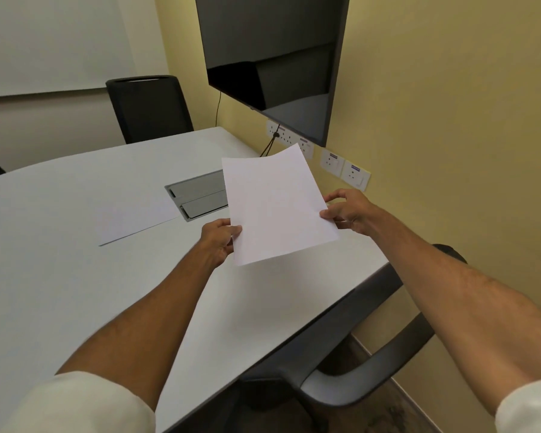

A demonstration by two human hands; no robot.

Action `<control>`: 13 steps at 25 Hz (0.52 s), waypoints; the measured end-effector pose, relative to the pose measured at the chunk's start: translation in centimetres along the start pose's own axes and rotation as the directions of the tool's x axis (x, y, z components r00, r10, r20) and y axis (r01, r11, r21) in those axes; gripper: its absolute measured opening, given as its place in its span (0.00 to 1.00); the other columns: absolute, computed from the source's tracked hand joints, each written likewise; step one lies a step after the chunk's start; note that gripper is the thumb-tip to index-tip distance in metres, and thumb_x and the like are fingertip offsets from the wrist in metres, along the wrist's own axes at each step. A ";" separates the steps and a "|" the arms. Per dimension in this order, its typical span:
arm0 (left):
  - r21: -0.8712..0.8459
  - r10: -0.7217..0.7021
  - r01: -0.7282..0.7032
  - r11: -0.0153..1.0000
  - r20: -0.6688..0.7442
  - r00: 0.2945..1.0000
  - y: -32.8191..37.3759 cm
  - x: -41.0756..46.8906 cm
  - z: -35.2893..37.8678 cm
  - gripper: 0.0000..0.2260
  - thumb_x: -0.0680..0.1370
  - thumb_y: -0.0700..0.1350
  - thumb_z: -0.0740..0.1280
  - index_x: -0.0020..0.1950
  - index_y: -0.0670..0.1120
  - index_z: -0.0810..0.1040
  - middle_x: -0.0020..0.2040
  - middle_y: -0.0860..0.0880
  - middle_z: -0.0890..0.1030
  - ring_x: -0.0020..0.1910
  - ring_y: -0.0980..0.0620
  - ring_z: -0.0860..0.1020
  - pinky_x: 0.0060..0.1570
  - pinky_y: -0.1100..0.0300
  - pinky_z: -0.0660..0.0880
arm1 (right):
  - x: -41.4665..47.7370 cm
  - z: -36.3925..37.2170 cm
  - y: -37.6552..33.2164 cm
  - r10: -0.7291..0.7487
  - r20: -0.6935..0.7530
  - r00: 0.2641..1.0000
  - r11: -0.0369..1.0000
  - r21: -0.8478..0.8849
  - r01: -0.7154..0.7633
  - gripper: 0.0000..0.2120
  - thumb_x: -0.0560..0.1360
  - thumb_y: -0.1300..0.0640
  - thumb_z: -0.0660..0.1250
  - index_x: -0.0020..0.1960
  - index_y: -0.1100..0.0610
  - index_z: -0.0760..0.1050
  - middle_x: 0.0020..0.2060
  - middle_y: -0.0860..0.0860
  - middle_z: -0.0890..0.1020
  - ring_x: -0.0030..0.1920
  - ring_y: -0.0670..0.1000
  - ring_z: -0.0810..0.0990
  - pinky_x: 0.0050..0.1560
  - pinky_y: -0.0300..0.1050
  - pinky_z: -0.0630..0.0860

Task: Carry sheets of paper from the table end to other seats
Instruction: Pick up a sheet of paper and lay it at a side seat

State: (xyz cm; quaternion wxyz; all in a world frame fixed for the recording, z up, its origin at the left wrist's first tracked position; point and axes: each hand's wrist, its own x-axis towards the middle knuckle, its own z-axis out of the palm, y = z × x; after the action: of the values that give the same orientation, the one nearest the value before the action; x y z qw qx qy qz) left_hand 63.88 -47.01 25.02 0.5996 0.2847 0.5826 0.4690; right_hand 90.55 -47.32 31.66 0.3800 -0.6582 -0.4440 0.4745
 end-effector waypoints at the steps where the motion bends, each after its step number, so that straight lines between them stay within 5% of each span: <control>1: -0.006 -0.003 0.003 1.000 -0.012 1.000 0.1 1.1 0.3 0.14 0.75 0.30 0.66 0.60 0.37 0.75 0.59 0.38 0.80 0.46 0.44 0.79 0.39 0.52 0.77 | 1.7 0.0 -0.1 0.008 0.030 1.000 1.000 -0.026 -0.007 0.19 0.69 0.74 0.70 0.55 0.60 0.73 0.40 0.57 0.82 0.38 0.54 0.81 0.39 0.48 0.79; 13: -0.015 -0.078 0.076 0.997 -0.105 0.991 -2.8 8.4 0.8 0.15 0.74 0.30 0.67 0.60 0.37 0.75 0.58 0.38 0.80 0.47 0.44 0.80 0.47 0.51 0.77 | 12.6 1.4 2.0 0.099 0.203 0.974 0.979 -0.195 -0.059 0.15 0.69 0.74 0.70 0.45 0.57 0.72 0.38 0.56 0.82 0.36 0.53 0.82 0.35 0.45 0.78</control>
State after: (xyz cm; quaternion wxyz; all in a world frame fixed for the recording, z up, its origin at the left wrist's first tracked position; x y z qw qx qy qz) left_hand 64.35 -40.47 19.02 0.5870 0.2335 0.6216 0.4631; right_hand 91.61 -35.98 25.83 0.2477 -0.6540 -0.4979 0.5129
